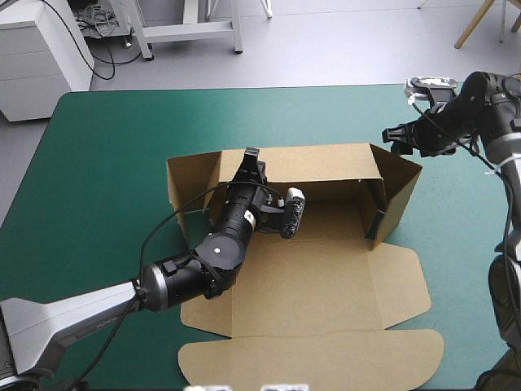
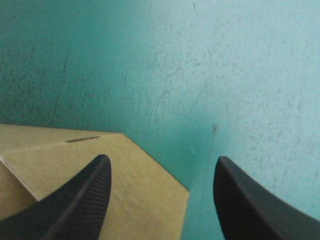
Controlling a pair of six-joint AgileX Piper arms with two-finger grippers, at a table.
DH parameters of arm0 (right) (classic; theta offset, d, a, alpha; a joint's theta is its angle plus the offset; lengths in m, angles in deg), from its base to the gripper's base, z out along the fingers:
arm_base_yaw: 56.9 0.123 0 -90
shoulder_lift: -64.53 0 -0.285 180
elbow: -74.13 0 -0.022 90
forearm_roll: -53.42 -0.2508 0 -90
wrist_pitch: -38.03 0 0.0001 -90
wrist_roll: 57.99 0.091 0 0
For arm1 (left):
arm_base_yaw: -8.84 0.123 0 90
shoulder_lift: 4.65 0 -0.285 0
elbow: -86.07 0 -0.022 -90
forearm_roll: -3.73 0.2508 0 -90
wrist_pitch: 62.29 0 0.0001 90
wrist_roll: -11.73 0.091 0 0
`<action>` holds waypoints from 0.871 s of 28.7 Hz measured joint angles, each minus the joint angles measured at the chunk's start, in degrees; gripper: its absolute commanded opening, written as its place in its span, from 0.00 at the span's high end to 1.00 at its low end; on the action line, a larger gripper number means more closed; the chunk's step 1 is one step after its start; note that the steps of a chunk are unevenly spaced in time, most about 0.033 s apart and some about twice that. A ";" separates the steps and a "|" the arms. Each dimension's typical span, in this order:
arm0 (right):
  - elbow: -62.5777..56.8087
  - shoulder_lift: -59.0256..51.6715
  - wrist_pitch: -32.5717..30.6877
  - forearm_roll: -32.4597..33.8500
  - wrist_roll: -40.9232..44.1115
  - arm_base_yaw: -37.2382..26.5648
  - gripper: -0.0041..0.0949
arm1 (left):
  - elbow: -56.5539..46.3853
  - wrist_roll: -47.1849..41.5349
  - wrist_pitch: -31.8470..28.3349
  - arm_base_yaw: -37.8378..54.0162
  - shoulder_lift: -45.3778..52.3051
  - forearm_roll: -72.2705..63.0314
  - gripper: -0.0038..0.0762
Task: Fold the box
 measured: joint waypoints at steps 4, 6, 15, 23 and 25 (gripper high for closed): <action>-4.75 -1.68 0.11 0.00 -1.43 -0.06 0.41 | 0.00 -0.19 0.10 0.00 0.00 0.24 0.96; -6.88 -3.28 1.10 0.05 -2.07 -0.06 0.41 | 0.00 -0.19 0.10 0.00 0.00 0.26 0.96; -19.75 -14.33 9.89 -2.47 -7.56 -0.06 0.43 | 0.00 -0.85 0.17 0.00 0.00 0.42 0.96; -33.51 -23.08 19.84 -9.38 -20.23 -0.06 0.43 | 0.00 -1.19 0.30 0.00 -0.05 0.42 0.96; -36.62 -25.09 22.09 -12.80 -25.72 -0.06 0.43 | 0.00 -1.47 0.35 0.00 -0.05 0.42 0.96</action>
